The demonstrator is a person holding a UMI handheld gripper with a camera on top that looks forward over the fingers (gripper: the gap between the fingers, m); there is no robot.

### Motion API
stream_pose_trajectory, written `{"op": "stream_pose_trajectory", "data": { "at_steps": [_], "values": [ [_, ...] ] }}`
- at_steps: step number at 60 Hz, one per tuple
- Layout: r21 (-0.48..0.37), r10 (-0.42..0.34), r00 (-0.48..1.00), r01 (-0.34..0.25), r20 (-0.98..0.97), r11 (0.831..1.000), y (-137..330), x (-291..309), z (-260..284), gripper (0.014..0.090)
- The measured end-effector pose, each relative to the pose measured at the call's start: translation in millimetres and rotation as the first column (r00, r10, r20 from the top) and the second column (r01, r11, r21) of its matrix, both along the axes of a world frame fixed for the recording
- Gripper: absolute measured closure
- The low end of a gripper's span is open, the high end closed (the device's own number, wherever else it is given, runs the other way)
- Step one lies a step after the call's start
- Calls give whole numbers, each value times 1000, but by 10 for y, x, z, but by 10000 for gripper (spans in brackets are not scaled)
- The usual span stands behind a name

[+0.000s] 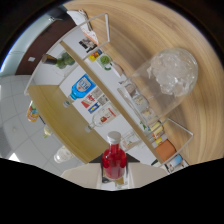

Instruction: Make me a cup of Vodka Sunrise.

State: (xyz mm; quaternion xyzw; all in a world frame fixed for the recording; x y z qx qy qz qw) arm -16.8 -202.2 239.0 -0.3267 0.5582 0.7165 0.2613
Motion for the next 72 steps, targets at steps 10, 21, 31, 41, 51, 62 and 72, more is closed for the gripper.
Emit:
{"op": "stream_pose_trajectory", "data": {
  "at_steps": [10,21,31,41,51,62,72],
  "values": [
    [-16,-2,1000,2,-26,1000,-6,-48,-59,707],
    [-18,-9,981,12,196,1000,-23,-92,33,707],
    [30,-18,724,-4,689,1000,-56,-275,241,705],
    [98,-97,88,-5,991,995,-56,-603,323,704],
    [69,-77,-297,-39,952,997,10,-1005,-176,706],
    [-89,36,-512,-78,858,993,83,-1436,-1140,706],
    [-209,121,-592,-83,797,974,104,-1603,-1722,707]
  ]
}}
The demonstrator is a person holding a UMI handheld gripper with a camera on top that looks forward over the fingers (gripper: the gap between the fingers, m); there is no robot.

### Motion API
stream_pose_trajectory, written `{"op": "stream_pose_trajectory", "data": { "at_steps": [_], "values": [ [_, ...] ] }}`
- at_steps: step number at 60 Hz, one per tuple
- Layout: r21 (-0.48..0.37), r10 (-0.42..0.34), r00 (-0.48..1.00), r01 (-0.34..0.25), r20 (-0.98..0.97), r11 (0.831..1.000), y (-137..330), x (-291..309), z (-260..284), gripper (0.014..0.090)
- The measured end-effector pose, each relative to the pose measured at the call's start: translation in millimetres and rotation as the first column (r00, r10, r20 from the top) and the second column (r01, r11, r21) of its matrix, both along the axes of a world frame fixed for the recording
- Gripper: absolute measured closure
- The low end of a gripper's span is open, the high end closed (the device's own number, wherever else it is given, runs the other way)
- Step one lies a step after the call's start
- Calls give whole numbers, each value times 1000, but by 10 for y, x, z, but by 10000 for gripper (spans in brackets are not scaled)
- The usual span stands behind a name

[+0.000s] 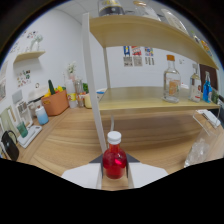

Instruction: Make me a cup of Vodka Sunrise.

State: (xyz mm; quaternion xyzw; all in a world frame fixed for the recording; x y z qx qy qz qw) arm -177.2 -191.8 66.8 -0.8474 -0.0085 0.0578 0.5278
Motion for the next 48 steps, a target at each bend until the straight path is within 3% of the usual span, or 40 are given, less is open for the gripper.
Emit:
{"op": "stream_pose_trajectory", "data": {
  "at_steps": [16,29,40,43,48],
  "values": [
    [-123,-18,999,22,36,992,-17,-94,-482,705],
    [-114,-9,997,18,73,993,-92,-57,-481,697],
    [-139,31,997,-21,71,990,-163,-82,-530,683],
    [-145,39,996,-28,75,989,-175,-66,-537,637],
    [-135,58,996,-48,68,990,-211,-65,-449,485]
  ]
}}
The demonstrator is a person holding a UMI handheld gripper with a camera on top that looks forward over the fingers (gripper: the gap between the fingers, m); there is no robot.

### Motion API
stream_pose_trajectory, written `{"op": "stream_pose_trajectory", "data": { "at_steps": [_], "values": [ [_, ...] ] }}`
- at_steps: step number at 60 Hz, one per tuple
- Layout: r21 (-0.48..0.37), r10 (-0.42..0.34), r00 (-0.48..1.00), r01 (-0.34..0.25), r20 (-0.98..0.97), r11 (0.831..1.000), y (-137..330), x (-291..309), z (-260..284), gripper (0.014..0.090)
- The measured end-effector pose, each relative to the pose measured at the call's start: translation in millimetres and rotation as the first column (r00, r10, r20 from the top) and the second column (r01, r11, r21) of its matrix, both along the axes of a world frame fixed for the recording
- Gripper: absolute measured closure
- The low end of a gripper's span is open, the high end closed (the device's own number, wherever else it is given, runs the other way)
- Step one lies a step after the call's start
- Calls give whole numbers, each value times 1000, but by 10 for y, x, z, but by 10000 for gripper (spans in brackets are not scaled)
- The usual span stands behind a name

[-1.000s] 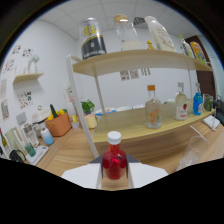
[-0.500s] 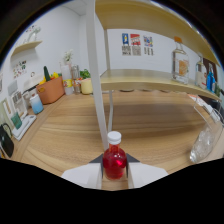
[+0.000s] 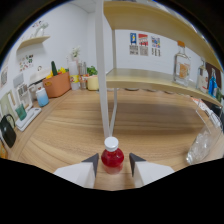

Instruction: Make me a cup of Vodka Sunrise.

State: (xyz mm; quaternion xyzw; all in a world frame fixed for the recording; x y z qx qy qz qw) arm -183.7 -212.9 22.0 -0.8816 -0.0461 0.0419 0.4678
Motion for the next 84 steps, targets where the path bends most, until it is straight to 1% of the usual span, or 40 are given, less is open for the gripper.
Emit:
{"op": "stream_pose_trajectory", "data": {
  "at_steps": [3,4,6,17,21,26,33,39,43,49,50,51,57,61,71,74,78,84],
  "values": [
    [11,24,1000,-24,-8,1000,-39,-13,96,274],
    [16,33,999,-33,-11,999,-53,-18,138,230],
    [29,47,999,-46,-12,999,-83,-18,237,188],
    [125,69,997,-65,-36,990,-343,197,943,187],
    [156,64,997,-57,-41,986,-491,366,1173,187],
    [171,52,997,-41,-56,984,-694,628,1350,187],
    [157,16,999,-9,-41,988,-954,1120,1362,186],
    [118,-17,1000,18,-15,993,-1145,1577,1250,198],
    [97,-47,999,47,-1,994,-1225,1870,1240,196],
    [112,-88,996,87,3,990,-1245,2275,1451,193],
    [120,-93,996,92,2,988,-1233,2337,1512,244],
    [130,-98,995,98,-1,987,-1216,2396,1579,188],
    [183,-127,992,128,-19,975,-1049,2766,2035,190],
    [224,-140,989,145,-35,964,-886,2986,2367,191],
    [325,-160,985,173,-66,930,-378,3467,3177,188],
    [360,-165,983,183,-80,915,-212,3616,3398,191],
    [400,-168,981,193,-97,896,29,3744,3613,190],
    [437,-160,982,187,-98,880,373,3893,3779,190]
  ]
}}
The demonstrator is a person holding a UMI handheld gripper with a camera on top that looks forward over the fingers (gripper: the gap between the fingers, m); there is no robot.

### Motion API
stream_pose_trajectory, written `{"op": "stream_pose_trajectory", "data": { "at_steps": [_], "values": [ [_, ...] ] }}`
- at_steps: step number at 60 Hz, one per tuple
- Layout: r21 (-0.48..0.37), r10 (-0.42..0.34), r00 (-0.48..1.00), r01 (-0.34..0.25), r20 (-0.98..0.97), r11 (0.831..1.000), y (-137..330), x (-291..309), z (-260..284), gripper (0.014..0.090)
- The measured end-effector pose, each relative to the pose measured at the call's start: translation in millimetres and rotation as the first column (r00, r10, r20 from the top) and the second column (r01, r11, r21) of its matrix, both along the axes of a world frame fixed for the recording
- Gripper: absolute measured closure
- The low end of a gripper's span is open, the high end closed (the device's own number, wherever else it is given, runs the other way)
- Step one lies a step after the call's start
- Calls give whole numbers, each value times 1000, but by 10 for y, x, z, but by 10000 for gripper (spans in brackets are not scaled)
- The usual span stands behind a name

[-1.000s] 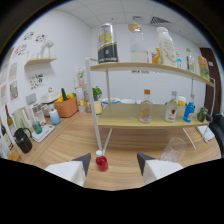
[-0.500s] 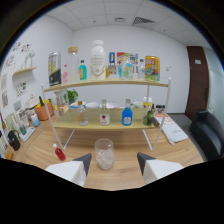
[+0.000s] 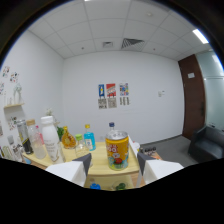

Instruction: Make me a cup of Vodka Sunrise.

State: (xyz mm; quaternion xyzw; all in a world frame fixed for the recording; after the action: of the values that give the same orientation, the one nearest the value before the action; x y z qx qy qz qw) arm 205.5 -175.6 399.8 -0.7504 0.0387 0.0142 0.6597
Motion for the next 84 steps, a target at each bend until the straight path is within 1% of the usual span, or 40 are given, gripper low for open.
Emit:
{"op": "stream_pose_trajectory", "data": {
  "at_steps": [4,10,13,16,18,21,23,33,38,43,52,55,59,65,72,75,79,82,84],
  "values": [
    [6,10,1000,-10,2,1000,192,61,29,193],
    [-8,31,1000,-31,2,999,481,92,-63,204],
    [-12,45,999,-45,2,999,578,79,-77,242],
    [-16,47,999,-47,7,999,633,105,-91,279],
    [-21,48,999,-48,12,999,671,106,-109,324],
    [-27,52,998,-51,20,998,722,108,-136,445],
    [-23,67,998,-66,19,998,749,75,-132,507],
    [-17,53,998,-53,39,998,715,81,-115,522],
    [-27,50,998,-48,47,998,700,90,-125,530],
    [-21,30,998,-29,61,999,640,119,-68,537],
    [41,13,999,-15,47,999,309,87,212,536],
    [51,11,1000,-12,26,999,138,52,277,536],
    [51,5,1000,-5,-2,999,-87,-20,229,536],
    [24,-4,998,5,-58,1000,-388,-150,-74,539],
    [-60,-10,991,2,-132,998,-581,-400,-778,538],
    [-108,-22,990,7,-142,994,-624,-488,-1116,540],
    [-153,-33,989,10,-147,988,-669,-585,-1499,538],
    [-202,-43,990,16,-131,979,-678,-648,-1762,537],
    [-213,-47,991,20,-123,977,-670,-688,-1874,537]
  ]
}}
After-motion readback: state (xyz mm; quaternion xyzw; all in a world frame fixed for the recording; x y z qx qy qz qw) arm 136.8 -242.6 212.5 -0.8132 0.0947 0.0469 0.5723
